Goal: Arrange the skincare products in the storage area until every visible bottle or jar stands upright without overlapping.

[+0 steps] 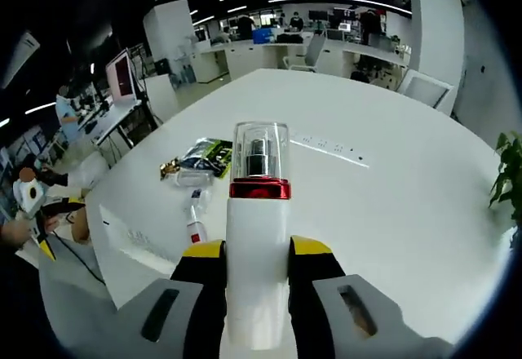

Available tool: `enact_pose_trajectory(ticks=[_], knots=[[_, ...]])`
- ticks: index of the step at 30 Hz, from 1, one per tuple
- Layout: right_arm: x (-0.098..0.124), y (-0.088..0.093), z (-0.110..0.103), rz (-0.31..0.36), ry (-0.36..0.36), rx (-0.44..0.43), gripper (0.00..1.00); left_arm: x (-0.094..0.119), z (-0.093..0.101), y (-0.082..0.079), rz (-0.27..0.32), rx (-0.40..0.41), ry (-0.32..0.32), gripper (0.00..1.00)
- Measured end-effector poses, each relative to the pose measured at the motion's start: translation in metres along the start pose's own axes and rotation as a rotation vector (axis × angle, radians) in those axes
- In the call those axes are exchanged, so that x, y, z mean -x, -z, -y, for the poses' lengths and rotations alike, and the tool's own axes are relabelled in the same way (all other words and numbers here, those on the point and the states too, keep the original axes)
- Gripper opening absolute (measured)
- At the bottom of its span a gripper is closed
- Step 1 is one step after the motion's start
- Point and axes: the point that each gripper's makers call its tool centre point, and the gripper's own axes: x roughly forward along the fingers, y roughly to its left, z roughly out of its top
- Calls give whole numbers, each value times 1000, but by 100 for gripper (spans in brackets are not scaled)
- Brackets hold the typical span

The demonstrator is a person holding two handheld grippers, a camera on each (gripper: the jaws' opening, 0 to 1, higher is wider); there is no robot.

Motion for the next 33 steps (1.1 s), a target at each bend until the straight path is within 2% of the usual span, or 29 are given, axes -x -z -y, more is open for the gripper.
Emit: enact_pose_trajectory(ticks=[8, 17, 24, 29, 33], knots=[[22, 16, -15, 65, -25, -47, 27, -1, 7, 1, -11, -33, 36, 92], [49, 36, -38, 151, -60, -109, 27, -5, 26, 3, -29, -66, 85, 92], [64, 51, -58, 191, -111, -134, 27, -4, 46, -12, 17, -50, 138, 92], [67, 59, -70, 215, -148, -150, 27, -8, 62, -24, 40, -40, 202, 93], [73, 63, -91, 280, -213, -132, 27, -8, 70, -35, 66, -36, 229, 93]])
